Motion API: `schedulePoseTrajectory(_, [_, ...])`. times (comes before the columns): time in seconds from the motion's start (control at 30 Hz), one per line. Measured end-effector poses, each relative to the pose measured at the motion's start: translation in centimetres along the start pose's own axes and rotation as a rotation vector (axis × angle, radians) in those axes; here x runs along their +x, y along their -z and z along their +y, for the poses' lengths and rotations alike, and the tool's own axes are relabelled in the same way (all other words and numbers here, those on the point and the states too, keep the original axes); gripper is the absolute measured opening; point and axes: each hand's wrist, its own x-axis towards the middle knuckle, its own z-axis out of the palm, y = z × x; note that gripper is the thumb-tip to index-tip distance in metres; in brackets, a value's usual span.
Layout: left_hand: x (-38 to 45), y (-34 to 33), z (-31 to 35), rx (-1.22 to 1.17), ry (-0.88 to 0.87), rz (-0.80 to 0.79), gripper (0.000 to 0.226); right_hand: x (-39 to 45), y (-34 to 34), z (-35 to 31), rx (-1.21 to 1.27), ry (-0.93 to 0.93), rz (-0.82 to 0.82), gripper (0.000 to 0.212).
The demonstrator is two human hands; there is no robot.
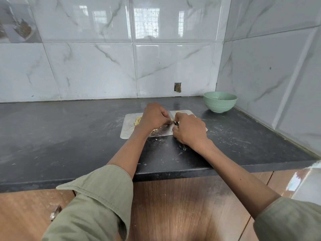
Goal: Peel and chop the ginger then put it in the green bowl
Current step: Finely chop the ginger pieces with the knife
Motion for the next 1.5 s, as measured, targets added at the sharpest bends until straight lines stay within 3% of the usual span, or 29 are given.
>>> schedulePoseTrajectory(0.17, [0.1,-0.2,-0.2,-0.024,0.025,0.001,0.012,-0.8,-0.1,0.5,0.038,-0.061,0.002,0.024])
schedulePoseTrajectory(0.6, [0.0,0.0,-0.2,-0.049,0.022,-0.007,0.011,-1.3,-0.1,0.1,0.037,0.003,0.072,0.021])
schedulePoseTrajectory(1.5, [-0.2,0.0,0.0,-0.045,0.026,0.012,0.012,-0.4,-0.4,0.1,0.034,-0.019,0.006,0.02])
